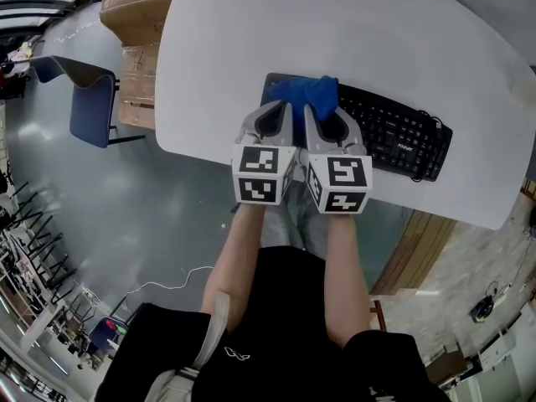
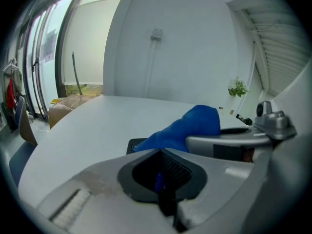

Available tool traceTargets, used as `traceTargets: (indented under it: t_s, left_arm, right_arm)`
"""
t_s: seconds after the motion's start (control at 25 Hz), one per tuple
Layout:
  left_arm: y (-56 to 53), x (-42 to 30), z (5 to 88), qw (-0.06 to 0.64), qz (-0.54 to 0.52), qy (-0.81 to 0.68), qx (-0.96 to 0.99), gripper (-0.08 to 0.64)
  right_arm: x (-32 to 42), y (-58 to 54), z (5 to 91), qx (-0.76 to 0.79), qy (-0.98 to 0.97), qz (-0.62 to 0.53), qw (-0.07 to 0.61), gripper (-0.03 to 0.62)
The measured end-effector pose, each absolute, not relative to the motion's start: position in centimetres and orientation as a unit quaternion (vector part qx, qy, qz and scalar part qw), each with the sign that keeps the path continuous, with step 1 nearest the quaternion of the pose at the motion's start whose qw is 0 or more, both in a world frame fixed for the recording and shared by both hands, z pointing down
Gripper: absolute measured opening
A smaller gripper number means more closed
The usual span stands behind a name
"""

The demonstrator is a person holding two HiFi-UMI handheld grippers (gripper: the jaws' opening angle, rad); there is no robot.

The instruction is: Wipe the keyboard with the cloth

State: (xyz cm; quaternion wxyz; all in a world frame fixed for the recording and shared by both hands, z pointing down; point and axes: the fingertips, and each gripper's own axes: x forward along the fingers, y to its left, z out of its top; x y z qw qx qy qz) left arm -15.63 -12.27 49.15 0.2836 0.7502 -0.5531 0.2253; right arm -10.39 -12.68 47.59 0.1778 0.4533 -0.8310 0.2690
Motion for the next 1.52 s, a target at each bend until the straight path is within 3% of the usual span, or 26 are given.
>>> traceTargets:
  t_s: [1.52]
  left_arm:
    - [-11.7,-2.9,50.5,0.267,0.256,-0.476,0.798,0.0]
  right_arm:
    - [2.4,-11.9,48.6,0.522,-0.787,0.286,0.161,0.075]
